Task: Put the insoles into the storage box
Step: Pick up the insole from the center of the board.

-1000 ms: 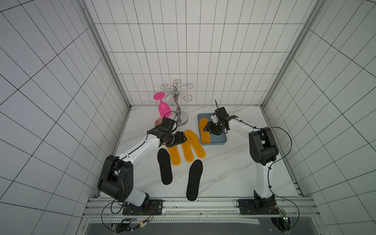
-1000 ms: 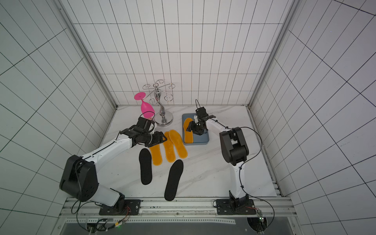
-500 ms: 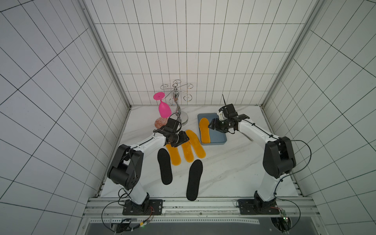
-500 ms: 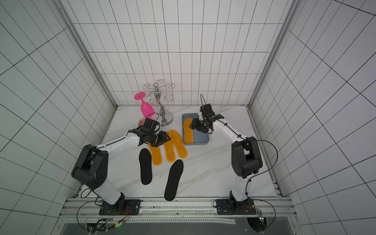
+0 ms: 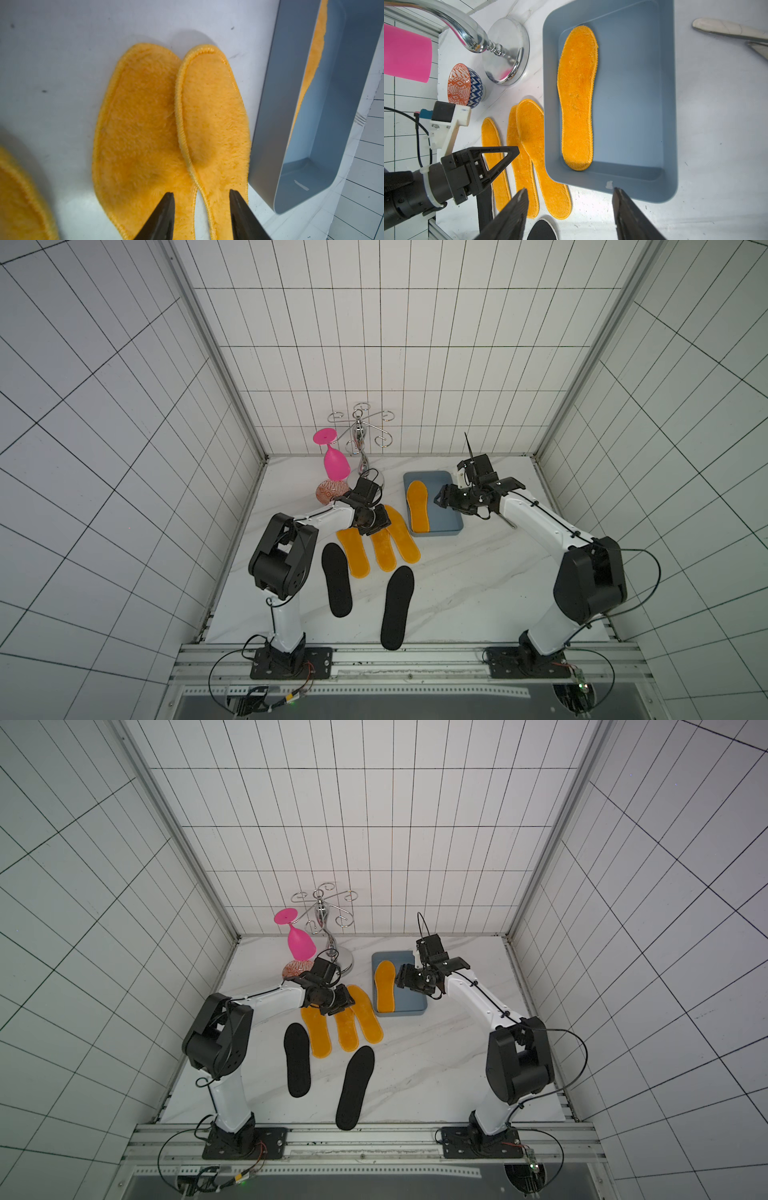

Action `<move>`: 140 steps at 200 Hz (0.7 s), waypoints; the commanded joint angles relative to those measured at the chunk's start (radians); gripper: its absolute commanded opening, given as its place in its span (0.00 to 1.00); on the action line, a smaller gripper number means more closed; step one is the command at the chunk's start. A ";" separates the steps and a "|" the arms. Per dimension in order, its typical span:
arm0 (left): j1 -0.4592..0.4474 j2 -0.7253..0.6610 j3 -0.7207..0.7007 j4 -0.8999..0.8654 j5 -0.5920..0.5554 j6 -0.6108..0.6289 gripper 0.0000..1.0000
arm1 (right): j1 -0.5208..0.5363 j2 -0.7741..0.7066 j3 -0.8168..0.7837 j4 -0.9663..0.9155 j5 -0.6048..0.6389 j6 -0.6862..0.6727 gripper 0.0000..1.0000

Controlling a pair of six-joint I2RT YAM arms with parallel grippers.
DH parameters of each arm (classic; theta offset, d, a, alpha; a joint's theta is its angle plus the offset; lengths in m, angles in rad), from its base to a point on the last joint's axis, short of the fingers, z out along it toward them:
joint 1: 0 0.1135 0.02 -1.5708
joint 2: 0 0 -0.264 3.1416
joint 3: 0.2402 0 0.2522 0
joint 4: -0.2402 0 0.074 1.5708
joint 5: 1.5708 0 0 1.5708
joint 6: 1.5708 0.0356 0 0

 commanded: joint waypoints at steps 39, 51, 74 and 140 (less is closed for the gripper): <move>-0.002 0.100 0.110 -0.085 -0.046 0.045 0.43 | -0.016 -0.015 -0.018 -0.024 0.009 -0.013 0.67; -0.004 0.111 0.125 -0.105 -0.059 0.058 0.43 | -0.017 -0.013 -0.016 -0.024 0.009 -0.013 0.67; -0.006 0.145 0.158 -0.139 -0.085 0.078 0.41 | -0.021 -0.008 -0.014 -0.024 0.007 -0.011 0.67; -0.017 0.177 0.206 -0.170 -0.127 0.084 0.34 | -0.027 -0.002 -0.017 -0.023 -0.012 -0.011 0.67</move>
